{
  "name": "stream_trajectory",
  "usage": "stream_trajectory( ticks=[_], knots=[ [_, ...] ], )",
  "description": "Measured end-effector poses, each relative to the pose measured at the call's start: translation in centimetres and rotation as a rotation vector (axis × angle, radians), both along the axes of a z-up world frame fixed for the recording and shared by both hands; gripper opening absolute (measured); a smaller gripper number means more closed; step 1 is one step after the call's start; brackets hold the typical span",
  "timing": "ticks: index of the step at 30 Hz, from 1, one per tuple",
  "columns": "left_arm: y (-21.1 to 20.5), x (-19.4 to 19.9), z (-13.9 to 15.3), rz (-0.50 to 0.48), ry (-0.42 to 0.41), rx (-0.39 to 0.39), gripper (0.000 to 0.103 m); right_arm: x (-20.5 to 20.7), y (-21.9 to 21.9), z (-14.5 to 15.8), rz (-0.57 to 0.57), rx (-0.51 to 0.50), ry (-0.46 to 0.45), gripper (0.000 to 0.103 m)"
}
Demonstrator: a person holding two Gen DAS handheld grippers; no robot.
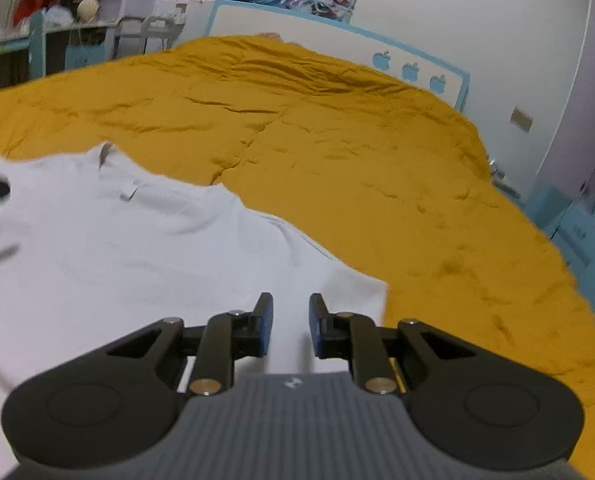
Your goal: Fold small clothes
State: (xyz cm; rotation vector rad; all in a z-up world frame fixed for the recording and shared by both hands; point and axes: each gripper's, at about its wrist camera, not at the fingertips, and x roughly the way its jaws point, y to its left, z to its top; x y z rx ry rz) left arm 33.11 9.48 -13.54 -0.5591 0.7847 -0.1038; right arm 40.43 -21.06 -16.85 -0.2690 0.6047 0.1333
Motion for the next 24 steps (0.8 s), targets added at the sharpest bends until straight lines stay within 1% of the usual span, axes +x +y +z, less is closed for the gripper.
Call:
stream_trajectory(
  ticks=[1,3,4,5,6,8,9,10,12,14,16,19,21,22,24],
  knots=[
    [-0.1,0.4,-0.6,0.012,0.026,0.024,0.057,0.7,-0.1,-0.5,-0.021,-0.009,0.006,0.012],
    [0.1,0.6,-1.4,0.023,0.039,0.028,0.054,2.0,-0.2,-1.7,-0.050,-0.059,0.031,0.019],
    [0.3,0.7,-1.8,0.032,0.045,0.035,0.047,2.6,-0.3,-2.5,-0.075,-0.087,0.051,0.020],
    [0.4,0.7,-2.0,0.036,0.050,0.036,0.043,2.7,-0.8,-3.2,-0.095,-0.099,0.067,0.022],
    [0.5,0.6,-2.2,0.039,0.052,0.032,0.042,3.0,-1.3,-3.7,-0.110,-0.094,0.083,0.030],
    [0.9,0.5,-2.3,0.035,0.047,0.021,0.042,3.3,-2.3,-4.0,-0.130,-0.029,0.096,0.032],
    [1.1,0.4,-2.4,0.032,0.047,0.019,0.042,3.2,-2.4,-4.0,-0.130,-0.026,0.095,0.032],
    [1.2,0.5,-2.3,0.031,0.049,0.016,0.042,3.1,-2.2,-3.9,-0.127,-0.035,0.091,0.032],
    [1.5,0.3,-1.8,0.039,0.056,-0.019,0.048,2.9,-2.2,-3.3,-0.128,-0.033,0.082,0.032],
    [1.3,-0.7,-0.4,0.031,0.047,-0.044,0.054,1.7,-2.2,-2.0,-0.110,0.027,0.069,0.030],
    [0.7,-2.8,1.2,0.021,0.012,-0.005,0.057,-0.7,-2.0,-0.3,-0.054,0.112,0.055,0.030],
    [0.2,-6.0,2.5,-0.013,-0.016,0.024,0.066,-4.8,-1.1,1.0,0.057,0.162,0.054,0.030],
    [0.2,-7.3,2.5,-0.017,-0.007,0.036,0.067,-6.2,-0.2,0.8,0.097,0.150,0.074,0.030],
    [0.3,-7.7,2.1,-0.019,0.011,0.050,0.067,-6.7,0.2,0.4,0.107,0.133,0.090,0.030],
    [0.7,-8.0,1.1,0.010,0.049,0.057,0.067,-7.0,0.5,-0.7,0.094,0.107,0.126,0.030]
  ],
)
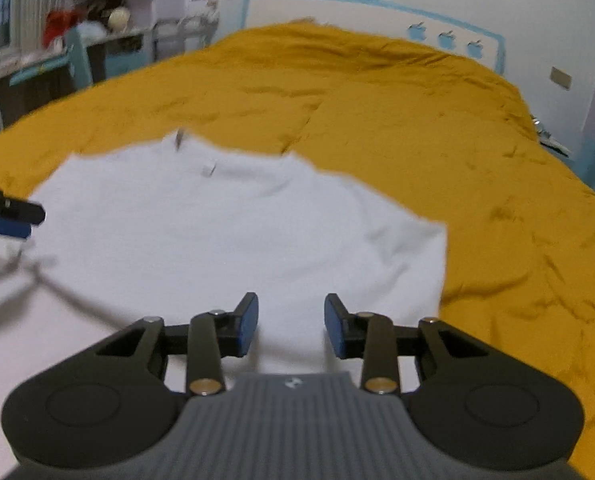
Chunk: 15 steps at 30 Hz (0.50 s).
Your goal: Fold small clothes
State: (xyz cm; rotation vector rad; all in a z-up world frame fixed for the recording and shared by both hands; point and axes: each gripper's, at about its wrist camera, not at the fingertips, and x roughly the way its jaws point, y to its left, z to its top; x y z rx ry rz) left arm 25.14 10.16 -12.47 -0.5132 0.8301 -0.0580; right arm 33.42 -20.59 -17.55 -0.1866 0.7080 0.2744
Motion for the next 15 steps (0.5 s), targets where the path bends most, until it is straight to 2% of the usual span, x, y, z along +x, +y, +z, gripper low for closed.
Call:
stream_trajectory(
  ticks=[2,4,8,11,13,15],
  knots=[
    [-0.1,-0.1,-0.9,0.004,0.009,0.048,0.067,0.4,-0.3,-1.5,-0.030,-0.013,0.048,0.031],
    [-0.6,-0.3,-1.6,-0.010,0.004,0.089,0.067,0.8,-1.0,-2.2,-0.055,0.017,0.079,0.033],
    [-1.0,-0.3,-1.6,-0.022,-0.001,0.132,0.068,1.1,-1.0,-2.3,-0.055,0.013,0.078,0.035],
    [-0.9,-0.4,-0.7,-0.018,0.005,0.119,0.068,1.0,-0.9,-1.9,-0.073,0.006,0.083,0.037],
    [-0.6,-1.5,0.7,-0.014,-0.007,0.055,0.067,0.3,-0.9,-0.5,-0.104,0.026,0.093,0.037],
    [-0.4,-3.4,2.7,-0.039,-0.041,0.016,0.068,-1.8,-1.2,1.9,-0.101,0.088,0.063,0.039]
  ],
)
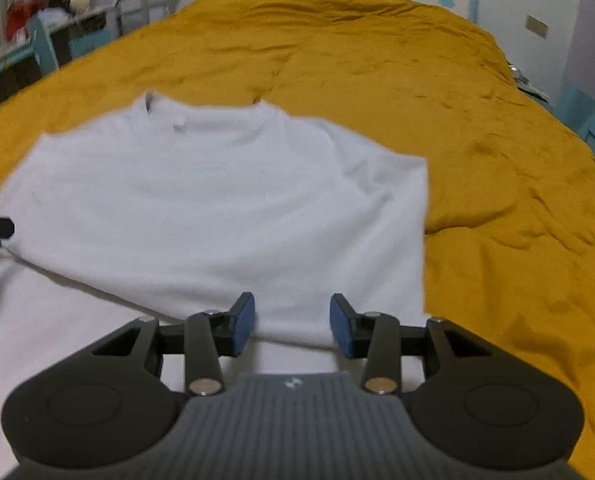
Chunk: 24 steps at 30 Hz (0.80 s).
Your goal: Fold small clothes
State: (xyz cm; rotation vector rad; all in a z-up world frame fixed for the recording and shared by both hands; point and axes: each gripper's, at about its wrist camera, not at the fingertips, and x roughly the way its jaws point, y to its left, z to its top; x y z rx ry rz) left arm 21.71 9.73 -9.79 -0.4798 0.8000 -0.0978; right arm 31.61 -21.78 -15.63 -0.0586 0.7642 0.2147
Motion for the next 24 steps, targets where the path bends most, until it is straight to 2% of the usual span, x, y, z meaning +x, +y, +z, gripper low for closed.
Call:
stream_trajectory(
  ticks=[1,3,5,9,11,12,14,17,20,24],
  knots=[
    [-0.1,-1.4,1.4,-0.031,-0.011,0.015,0.069,-1.4,-0.2,1.3,0.004,0.031,-0.021,0.042],
    [-0.5,-4.1,3.6,-0.091,-0.022,0.061,0.070,-4.7,-1.0,3.7,0.018,0.099,-0.065,0.061],
    [-0.5,-7.9,5.4,-0.155,-0.053,0.091,0.070,-8.7,-2.1,5.7,0.049,0.151,-0.107,0.063],
    [0.9,-15.2,7.2,-0.225,-0.075,0.035,0.073,-16.9,-4.3,7.9,0.068,0.146,-0.189,0.063],
    [2.0,-18.7,7.0,-0.228,-0.080,-0.003,0.087,-20.4,-5.6,8.1,0.073,0.144,-0.185,0.066],
    [2.6,-20.1,6.9,-0.215,-0.083,-0.014,0.089,-22.2,-6.5,8.0,0.068,0.154,-0.177,0.072],
    [4.0,-22.8,6.6,-0.173,-0.090,-0.001,0.089,-24.7,-8.0,7.6,0.059,0.173,-0.162,0.081],
    [6.3,-25.7,5.1,-0.080,-0.058,0.013,0.089,-27.9,-10.2,6.4,0.044,0.191,-0.121,0.081],
    [8.4,-27.0,2.7,-0.014,0.012,-0.051,0.089,-29.9,-12.0,4.7,0.023,0.230,-0.062,0.082],
    [9.5,-27.2,0.4,-0.004,0.043,-0.104,0.084,-31.3,-13.6,2.8,0.010,0.281,-0.019,0.082]
  ],
)
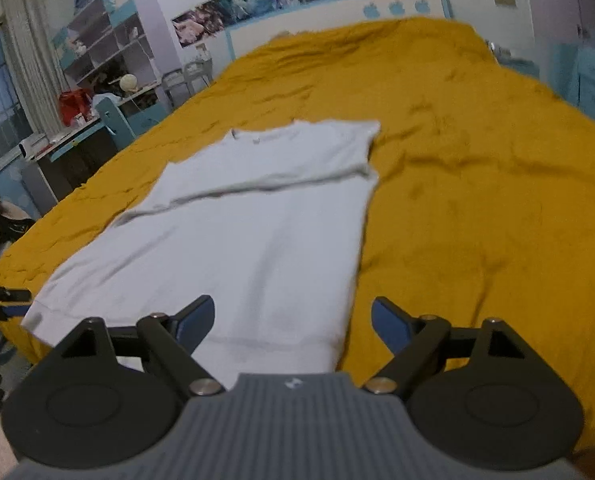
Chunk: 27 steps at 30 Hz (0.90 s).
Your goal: Fold small clothes
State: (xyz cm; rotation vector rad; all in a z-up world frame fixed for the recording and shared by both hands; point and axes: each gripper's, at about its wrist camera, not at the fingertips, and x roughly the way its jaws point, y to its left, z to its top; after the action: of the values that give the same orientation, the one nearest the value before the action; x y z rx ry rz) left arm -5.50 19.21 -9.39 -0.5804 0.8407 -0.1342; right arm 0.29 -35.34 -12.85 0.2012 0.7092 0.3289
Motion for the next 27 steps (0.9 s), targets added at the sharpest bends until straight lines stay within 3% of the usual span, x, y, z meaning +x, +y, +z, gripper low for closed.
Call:
stream_trajectory(
  ticks=[5,8,11,15,19,20,21,22,24,25,27],
  knots=[
    [0.9,0.7,-1.8,-0.001,-0.034,-0.179,0.084,-0.2,-0.6,-1.8,0.000,0.011,0.037,0.081],
    [1.0,0.9,-2.5,-0.028,-0.035,-0.238,0.084,0.1,-0.8,-2.7,0.015,0.044,0.085,0.073],
    [0.5,1.5,-3.0,-0.072,-0.018,-0.240,0.084,0.5,-0.8,-3.1,0.012,0.075,0.100,0.074],
    [-0.4,1.9,-3.3,-0.116,-0.001,-0.226,0.084,1.3,-1.0,-3.6,0.034,0.202,0.134,0.072],
    [-0.6,2.0,-4.1,-0.119,0.014,-0.241,0.084,2.5,-0.6,-4.6,0.030,0.213,0.186,0.072],
    [-0.6,1.9,-4.3,-0.115,0.017,-0.250,0.081,2.6,-0.5,-4.6,0.028,0.224,0.193,0.071],
    [-0.5,1.8,-4.4,-0.112,0.017,-0.262,0.076,2.7,-0.5,-4.6,0.026,0.245,0.192,0.061],
    [-0.6,1.7,-4.3,-0.107,0.016,-0.263,0.065,2.7,-0.5,-4.5,0.023,0.259,0.195,0.052],
    [-0.7,1.3,-4.3,-0.104,0.021,-0.253,0.031,2.8,-0.5,-4.5,0.022,0.268,0.209,0.022],
    [-0.7,1.2,-4.4,-0.105,0.023,-0.262,0.009,3.0,-0.7,-4.6,0.033,0.281,0.220,0.014],
    [-0.7,1.0,-4.5,-0.094,0.019,-0.302,0.009,3.1,-0.8,-4.6,0.026,0.301,0.223,0.012]
  ],
)
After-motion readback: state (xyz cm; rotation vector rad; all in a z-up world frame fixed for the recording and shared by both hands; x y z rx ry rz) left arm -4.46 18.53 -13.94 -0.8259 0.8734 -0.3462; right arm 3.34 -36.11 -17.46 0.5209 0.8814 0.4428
